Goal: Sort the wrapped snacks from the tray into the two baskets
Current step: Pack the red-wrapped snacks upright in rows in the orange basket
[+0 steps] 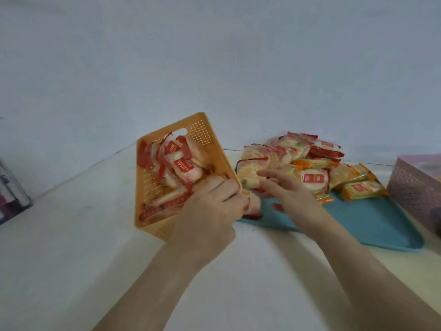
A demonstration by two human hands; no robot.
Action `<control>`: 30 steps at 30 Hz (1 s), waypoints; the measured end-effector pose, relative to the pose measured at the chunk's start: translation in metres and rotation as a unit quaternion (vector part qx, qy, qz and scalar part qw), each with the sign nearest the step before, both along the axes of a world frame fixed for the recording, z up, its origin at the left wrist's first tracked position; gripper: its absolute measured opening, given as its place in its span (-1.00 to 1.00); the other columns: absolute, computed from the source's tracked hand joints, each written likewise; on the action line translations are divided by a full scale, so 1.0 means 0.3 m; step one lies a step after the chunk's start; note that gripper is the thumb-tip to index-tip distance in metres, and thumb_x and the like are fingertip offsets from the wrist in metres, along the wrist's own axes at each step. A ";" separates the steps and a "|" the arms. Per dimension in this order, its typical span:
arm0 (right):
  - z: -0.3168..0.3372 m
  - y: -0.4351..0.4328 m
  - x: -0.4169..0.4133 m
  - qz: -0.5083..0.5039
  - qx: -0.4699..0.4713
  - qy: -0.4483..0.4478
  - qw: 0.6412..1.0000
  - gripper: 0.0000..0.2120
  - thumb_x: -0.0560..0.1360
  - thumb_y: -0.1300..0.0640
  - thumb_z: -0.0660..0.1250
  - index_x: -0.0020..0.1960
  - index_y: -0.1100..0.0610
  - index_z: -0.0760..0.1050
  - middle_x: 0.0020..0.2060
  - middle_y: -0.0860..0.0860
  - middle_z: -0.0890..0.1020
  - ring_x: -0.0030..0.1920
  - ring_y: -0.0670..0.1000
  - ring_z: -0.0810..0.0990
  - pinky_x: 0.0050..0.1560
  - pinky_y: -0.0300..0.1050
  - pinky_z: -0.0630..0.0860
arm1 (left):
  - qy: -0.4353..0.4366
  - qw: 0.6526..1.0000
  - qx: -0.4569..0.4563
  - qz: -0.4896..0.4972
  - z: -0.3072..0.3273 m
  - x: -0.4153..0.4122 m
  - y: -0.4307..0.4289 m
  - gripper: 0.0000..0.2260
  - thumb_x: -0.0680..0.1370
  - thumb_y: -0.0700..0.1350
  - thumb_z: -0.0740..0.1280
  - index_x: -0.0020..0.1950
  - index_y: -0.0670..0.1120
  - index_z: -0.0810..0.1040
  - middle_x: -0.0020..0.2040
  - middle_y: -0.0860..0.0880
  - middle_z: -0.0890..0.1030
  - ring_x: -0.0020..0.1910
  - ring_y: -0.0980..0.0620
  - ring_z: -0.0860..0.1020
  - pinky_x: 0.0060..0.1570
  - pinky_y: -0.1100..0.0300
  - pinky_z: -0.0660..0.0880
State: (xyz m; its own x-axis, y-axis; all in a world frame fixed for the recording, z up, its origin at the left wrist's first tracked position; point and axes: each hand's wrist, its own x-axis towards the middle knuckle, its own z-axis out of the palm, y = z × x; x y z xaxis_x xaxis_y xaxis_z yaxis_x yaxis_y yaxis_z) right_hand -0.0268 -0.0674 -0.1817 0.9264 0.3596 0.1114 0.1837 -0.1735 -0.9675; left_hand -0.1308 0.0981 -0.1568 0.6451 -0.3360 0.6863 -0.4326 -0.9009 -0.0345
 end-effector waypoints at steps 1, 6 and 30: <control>0.021 -0.014 -0.007 0.008 0.024 0.037 0.999 -0.72 0.55 -0.08 0.28 0.23 -0.09 0.52 0.02 -0.03 0.63 0.05 -0.02 0.62 0.03 -0.11 0.52 | -0.001 1.000 0.006 -0.010 -0.002 -0.009 -0.019 -0.71 0.29 -0.34 0.11 -0.19 -0.14 0.58 -0.23 -0.04 0.51 -0.20 -0.02 0.40 -0.22 0.20 0.37; 0.088 -0.066 -0.079 0.070 -0.021 0.078 0.994 -0.56 0.45 -0.34 0.21 0.18 -0.14 0.55 0.03 -0.06 0.68 0.04 -0.02 0.66 0.06 -0.01 0.58 | -0.005 0.997 0.046 -0.057 -0.013 -0.071 -0.142 -0.78 0.41 -0.35 0.16 -0.30 -0.14 0.54 -0.26 -0.05 0.51 -0.24 -0.06 0.45 -0.28 0.11 0.44; 0.166 -0.533 -0.225 -0.147 -0.248 -0.270 0.919 -0.52 0.41 0.04 0.47 0.27 -0.10 0.41 0.14 -0.10 0.46 0.11 -0.14 0.46 0.16 -0.16 0.45 | 0.255 0.957 -0.116 -0.079 0.141 -0.006 -0.325 -0.92 0.48 -0.01 0.41 -0.08 0.19 0.63 -0.16 0.28 0.58 -0.12 0.27 0.52 -0.11 0.30 0.46</control>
State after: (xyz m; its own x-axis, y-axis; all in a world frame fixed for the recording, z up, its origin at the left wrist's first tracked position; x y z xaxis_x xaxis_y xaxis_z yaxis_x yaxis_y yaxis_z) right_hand -0.0943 -0.2274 -0.1320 0.8492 0.2326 0.4741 0.4884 -0.6873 -0.5377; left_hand -0.1326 0.0006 -0.1144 0.8701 -0.3328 0.3636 -0.4705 -0.7808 0.4111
